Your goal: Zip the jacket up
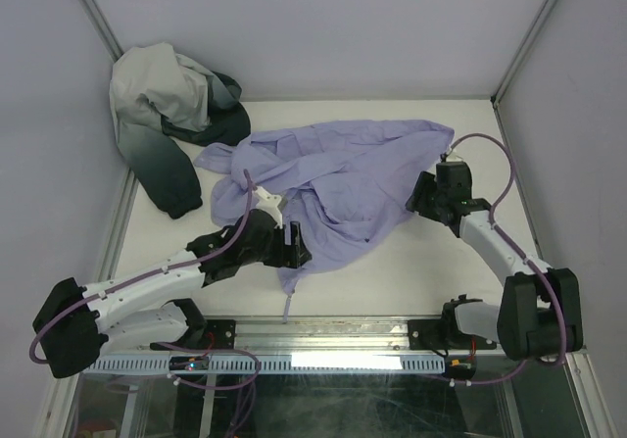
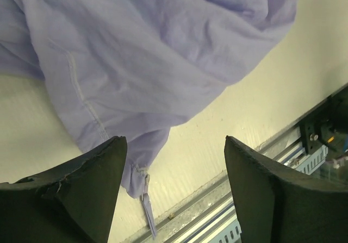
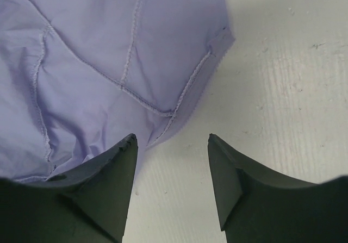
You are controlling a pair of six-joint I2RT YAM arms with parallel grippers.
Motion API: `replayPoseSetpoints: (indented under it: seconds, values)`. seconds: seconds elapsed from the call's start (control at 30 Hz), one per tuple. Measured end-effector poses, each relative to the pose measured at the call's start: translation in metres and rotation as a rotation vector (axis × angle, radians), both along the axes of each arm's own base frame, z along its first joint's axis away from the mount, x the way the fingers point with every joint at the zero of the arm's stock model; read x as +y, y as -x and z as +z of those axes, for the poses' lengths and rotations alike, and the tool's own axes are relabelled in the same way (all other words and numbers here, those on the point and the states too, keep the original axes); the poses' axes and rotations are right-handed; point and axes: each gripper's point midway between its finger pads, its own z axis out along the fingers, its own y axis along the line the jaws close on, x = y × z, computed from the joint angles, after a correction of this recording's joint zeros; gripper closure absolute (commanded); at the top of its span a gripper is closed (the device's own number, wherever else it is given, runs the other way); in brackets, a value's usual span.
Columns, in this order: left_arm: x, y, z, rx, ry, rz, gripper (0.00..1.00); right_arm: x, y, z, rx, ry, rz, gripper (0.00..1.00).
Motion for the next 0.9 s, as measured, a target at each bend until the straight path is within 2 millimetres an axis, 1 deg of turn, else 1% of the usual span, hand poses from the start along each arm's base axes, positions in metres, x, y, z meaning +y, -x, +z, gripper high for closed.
replayPoseSetpoints:
  seconds: [0.03,0.1,0.2,0.37,0.43,0.47,0.53,0.63,0.67,0.73,0.83,0.9]
  values:
    - [-0.002,0.007,-0.004,0.007,-0.013,-0.015,0.27,0.000,0.001,-0.006,0.012,-0.005,-0.008,0.44]
    - [-0.003,0.015,-0.011,0.016,-0.038,-0.026,0.27,0.001,-0.003,-0.014,0.024,-0.014,-0.023,0.44]
    - [-0.003,0.023,-0.020,0.023,-0.084,-0.028,0.30,0.004,-0.014,-0.027,0.032,-0.021,-0.039,0.44]
    - [0.000,0.037,-0.039,0.038,-0.180,-0.044,0.34,0.001,-0.019,-0.054,0.098,0.007,-0.075,0.45]
    - [0.003,0.043,-0.049,0.048,-0.226,-0.053,0.35,0.001,-0.021,-0.061,0.116,0.022,-0.086,0.46]
    - [0.005,0.045,-0.053,0.051,-0.254,-0.058,0.36,0.002,-0.024,-0.060,0.114,0.027,-0.087,0.47]
    - [0.007,0.048,-0.060,0.053,-0.295,-0.063,0.37,0.004,-0.028,-0.060,0.114,0.037,-0.088,0.53]
    - [0.010,0.051,-0.067,0.049,-0.347,-0.068,0.38,0.005,-0.032,-0.062,0.116,0.052,-0.089,0.77]
    - [0.011,0.052,-0.068,0.047,-0.364,-0.071,0.40,0.005,-0.033,-0.063,0.120,0.056,-0.093,0.86]
    - [0.010,0.053,-0.070,0.040,-0.395,-0.077,0.41,0.003,-0.035,-0.064,0.121,0.068,-0.098,1.00]
    - [0.006,0.055,-0.073,0.023,-0.436,-0.098,0.43,-0.003,-0.034,-0.065,0.135,0.101,-0.110,1.00]
    - [0.003,0.059,-0.073,0.006,-0.463,-0.120,0.43,-0.007,-0.036,-0.061,0.137,0.125,-0.120,1.00]
